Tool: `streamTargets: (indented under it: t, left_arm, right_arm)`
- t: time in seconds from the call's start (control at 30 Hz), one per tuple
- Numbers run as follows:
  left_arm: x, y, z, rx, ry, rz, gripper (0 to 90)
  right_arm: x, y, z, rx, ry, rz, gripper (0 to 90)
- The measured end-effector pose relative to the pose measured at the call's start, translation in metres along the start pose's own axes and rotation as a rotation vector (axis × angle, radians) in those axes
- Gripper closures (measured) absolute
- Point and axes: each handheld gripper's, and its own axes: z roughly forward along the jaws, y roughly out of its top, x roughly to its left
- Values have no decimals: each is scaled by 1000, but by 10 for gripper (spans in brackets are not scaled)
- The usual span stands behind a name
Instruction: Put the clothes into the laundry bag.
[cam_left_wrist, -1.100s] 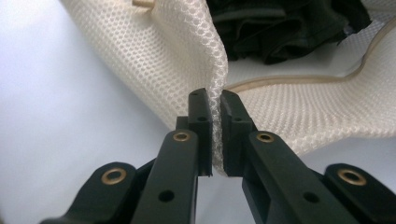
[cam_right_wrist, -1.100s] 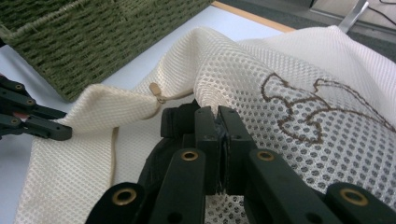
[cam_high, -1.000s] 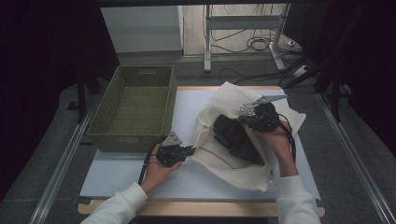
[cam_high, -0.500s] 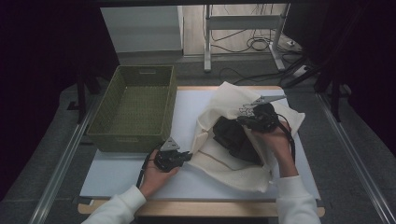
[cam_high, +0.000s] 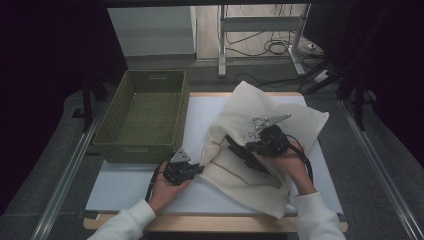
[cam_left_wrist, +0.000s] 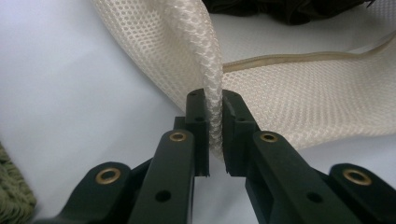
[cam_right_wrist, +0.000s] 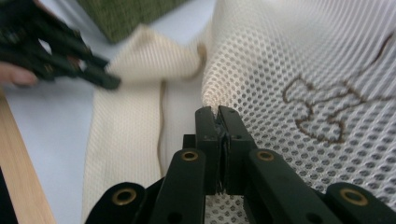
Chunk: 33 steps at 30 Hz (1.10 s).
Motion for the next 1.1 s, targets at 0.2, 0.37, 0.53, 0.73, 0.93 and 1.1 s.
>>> streamTargets:
  t: [0.2, 0.37, 0.53, 0.73, 0.93, 1.1]
  left_arm:
    - [-1, -4, -1, 10, 5, 10, 822]
    - [-9, -4, -6, 9, -4, 31, 718]
    - [-21, -1, -18, -25, -4, 55, 620]
    - [-37, 6, -35, -86, -37, 78, 585]
    - [-47, 15, -19, -77, -49, 104, 562]
    - [-45, 19, -4, -55, -41, 117, 562]
  right_arm:
    - [-1, -21, 8, 13, -11, 32, 854]
    - [0, -18, -1, -56, -106, -12, 713]
    - [5, -12, -15, -100, -146, -37, 615]
    - [19, 1, -31, -163, -141, -73, 590]
    - [29, 19, -8, -146, -142, -72, 547]
    - [24, 26, 18, -91, -199, -48, 523]
